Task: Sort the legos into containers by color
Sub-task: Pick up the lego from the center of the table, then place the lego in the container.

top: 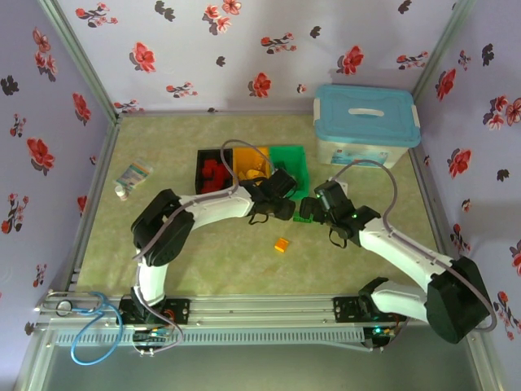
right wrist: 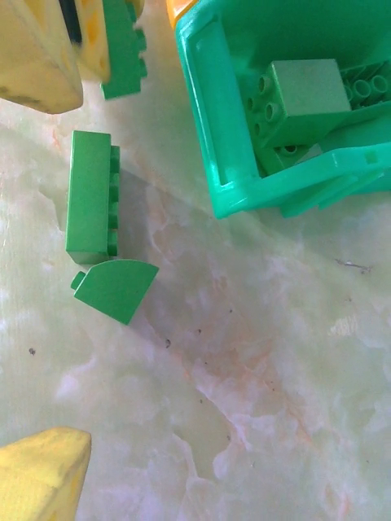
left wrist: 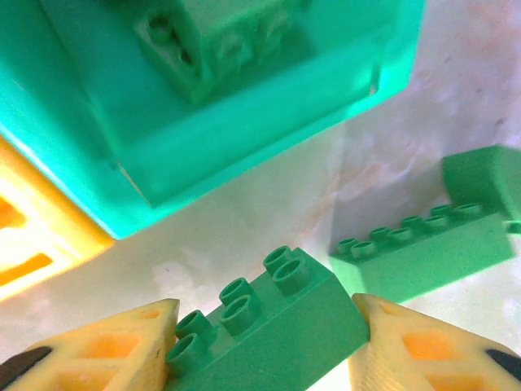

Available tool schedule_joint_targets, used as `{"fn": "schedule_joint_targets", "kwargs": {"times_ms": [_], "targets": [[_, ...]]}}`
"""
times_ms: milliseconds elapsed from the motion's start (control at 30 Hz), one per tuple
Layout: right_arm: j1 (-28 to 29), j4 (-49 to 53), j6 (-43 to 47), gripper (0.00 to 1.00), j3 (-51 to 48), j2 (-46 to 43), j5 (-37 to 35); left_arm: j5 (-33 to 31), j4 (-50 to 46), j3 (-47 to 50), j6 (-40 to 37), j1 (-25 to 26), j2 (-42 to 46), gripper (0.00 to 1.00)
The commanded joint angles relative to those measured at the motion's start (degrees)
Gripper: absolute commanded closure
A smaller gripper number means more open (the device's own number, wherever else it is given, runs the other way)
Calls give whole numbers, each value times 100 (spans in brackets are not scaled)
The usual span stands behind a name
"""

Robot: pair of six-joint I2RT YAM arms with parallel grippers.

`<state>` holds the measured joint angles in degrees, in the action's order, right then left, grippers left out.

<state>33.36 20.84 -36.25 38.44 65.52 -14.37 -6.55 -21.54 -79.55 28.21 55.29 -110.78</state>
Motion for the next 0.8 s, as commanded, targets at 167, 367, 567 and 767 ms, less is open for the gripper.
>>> {"fn": "schedule_joint_targets", "kwargs": {"times_ms": [167, 367, 567, 767], "targets": [[-49, 187, -187, 1, -181, -401, -365, -311, -172, -641, -485, -163, 249, 66], [-65, 315, -234, 1, -294, -668, -412, -289, -469, -1464, -738, -416, -117, 66], [-63, 364, -268, 1, -345, -809, -417, -192, -834, -2463, -961, -673, -636, 66], [-67, 443, -271, 1, -319, -898, -402, 29, -1327, -3679, -1066, -948, -1262, 50]]}}
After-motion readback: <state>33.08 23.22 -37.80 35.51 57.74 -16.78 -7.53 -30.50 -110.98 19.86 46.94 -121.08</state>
